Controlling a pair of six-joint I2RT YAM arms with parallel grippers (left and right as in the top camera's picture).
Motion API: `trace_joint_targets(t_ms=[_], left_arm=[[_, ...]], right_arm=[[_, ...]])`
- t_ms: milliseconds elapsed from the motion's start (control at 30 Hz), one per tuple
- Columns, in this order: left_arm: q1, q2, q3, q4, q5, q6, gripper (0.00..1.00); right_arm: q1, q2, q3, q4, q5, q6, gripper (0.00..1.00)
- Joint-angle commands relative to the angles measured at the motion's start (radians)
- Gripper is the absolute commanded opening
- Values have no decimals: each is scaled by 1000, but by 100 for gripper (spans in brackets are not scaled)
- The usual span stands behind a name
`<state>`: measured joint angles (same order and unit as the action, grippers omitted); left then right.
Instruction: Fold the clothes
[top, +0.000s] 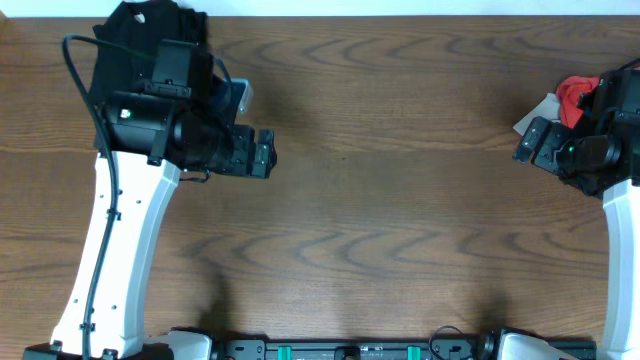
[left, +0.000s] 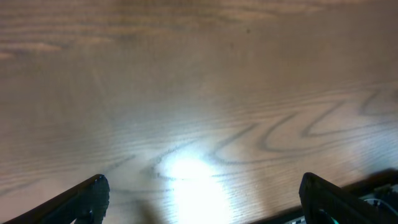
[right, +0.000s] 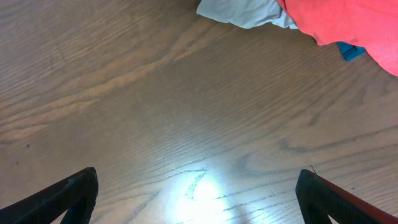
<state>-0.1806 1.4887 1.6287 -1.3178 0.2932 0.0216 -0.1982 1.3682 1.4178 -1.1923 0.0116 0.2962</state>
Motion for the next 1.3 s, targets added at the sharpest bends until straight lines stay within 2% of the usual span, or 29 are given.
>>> trace_joint_targets(t_ms=[0,267,1267], left_arm=[[-2,10,-34,-5,10,-8,98],[-2,10,-85,-3,11,-9,98],[-2,10,-86,2,10,-8,98]], right_arm=[[-5,6,-1,-1,14,13,99],[-5,6,-1,-21,14,-14,99],[-5,6,-1,-34,14,-13,99]])
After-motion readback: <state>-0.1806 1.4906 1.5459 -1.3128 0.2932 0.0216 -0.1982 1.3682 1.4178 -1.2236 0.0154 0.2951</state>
